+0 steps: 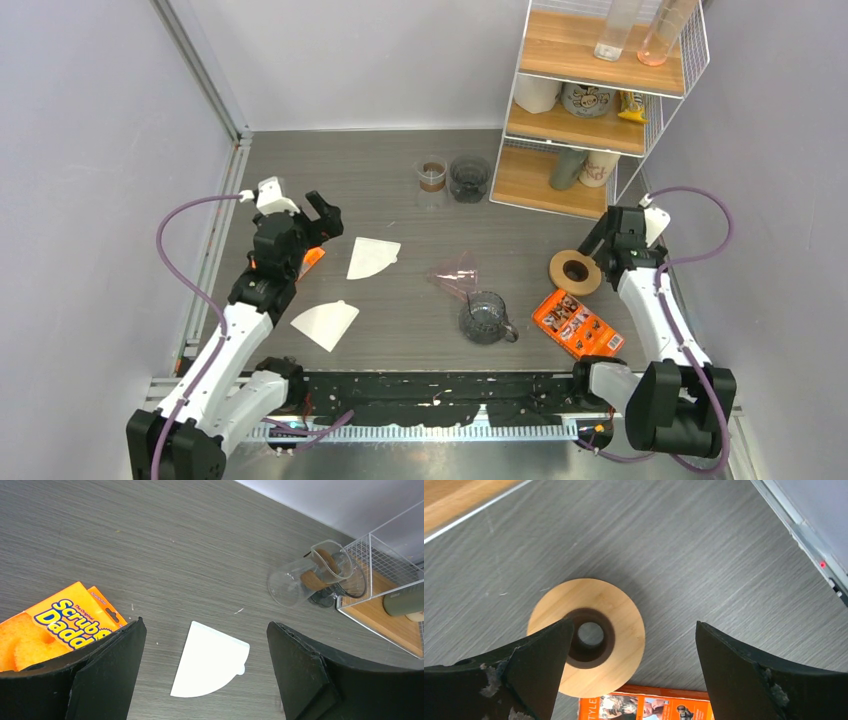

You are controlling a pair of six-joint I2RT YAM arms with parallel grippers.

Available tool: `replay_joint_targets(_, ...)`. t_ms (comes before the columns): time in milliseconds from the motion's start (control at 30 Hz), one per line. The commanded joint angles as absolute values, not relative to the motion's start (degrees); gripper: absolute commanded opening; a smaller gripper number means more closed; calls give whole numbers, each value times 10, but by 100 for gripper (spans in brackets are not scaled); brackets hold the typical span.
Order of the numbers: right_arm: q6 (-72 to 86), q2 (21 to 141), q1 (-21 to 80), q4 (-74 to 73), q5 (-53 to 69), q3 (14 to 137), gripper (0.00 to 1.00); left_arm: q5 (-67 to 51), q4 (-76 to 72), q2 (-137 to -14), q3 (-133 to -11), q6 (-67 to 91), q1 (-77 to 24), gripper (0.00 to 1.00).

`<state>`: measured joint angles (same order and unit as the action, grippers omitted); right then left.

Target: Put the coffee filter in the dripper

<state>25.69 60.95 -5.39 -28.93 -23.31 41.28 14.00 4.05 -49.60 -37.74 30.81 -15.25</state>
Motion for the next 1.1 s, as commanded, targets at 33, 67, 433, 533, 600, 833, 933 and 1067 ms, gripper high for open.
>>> replay_joint_targets(33, 261, 628, -85, -305, -178, 397, 95, 138, 4, -498, -374, 298, -147, 100)
replay_joint_targets(67, 261, 630, -87, -305, -175, 394, 94, 137, 4, -499, -373, 298, -147, 100)
replay_joint_targets(433, 249, 678, -94, -282, -161, 377, 79, 137, 4, -503, -370, 298, -145, 100)
replay_joint_targets(533, 245, 705, -95, -266, -133, 379, 75, 136, 4, -502, -369, 297, -145, 100)
replay_joint_targets(600, 241, 718, -95, -259, -120, 377, 72, 137, 4, -501, -368, 296, -145, 100)
replay_joint_targets(833, 236, 754, -95, -234, -86, 380, 60, 136, 4, -503, -369, 296, -145, 100)
replay_joint_targets(933, 237, 765, -96, -225, -79, 382, 53, 135, 4, -504, -369, 296, -145, 100)
replay_joint_targets(1067, 238, 776, -95, -220, -72, 385, 45, 135, 3, -504, -369, 296, -145, 100)
